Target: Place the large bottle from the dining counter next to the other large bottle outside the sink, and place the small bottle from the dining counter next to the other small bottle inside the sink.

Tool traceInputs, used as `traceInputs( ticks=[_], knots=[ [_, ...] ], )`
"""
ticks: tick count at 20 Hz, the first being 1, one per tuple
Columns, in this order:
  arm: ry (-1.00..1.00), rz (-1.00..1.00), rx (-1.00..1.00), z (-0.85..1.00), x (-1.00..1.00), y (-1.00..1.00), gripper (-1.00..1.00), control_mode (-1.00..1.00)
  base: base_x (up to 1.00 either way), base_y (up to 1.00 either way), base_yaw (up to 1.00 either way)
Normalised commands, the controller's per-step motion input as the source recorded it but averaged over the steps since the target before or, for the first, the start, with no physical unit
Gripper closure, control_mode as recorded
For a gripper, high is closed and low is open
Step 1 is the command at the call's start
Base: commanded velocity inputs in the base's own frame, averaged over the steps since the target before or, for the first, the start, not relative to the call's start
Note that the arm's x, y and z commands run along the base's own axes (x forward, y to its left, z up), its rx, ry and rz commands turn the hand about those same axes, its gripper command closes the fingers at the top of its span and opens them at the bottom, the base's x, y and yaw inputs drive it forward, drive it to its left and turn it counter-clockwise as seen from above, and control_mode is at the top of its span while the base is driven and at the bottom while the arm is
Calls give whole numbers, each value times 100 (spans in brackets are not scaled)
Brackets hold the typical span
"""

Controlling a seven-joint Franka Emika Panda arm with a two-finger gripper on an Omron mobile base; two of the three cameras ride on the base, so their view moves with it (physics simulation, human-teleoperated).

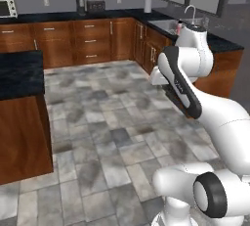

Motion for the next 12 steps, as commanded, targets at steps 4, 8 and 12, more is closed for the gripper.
traceInputs(
  ticks=[4, 8, 12],
  knots=[
    [0, 0, 0, 0, 0, 0, -100, 100, 46, 96, 0],
    [0, 0, 0, 0, 0, 0, -100, 100, 34, 100, 0],
    [0, 0, 0, 0, 0, 0, -100, 100, 19, 100, 0]
  ],
)
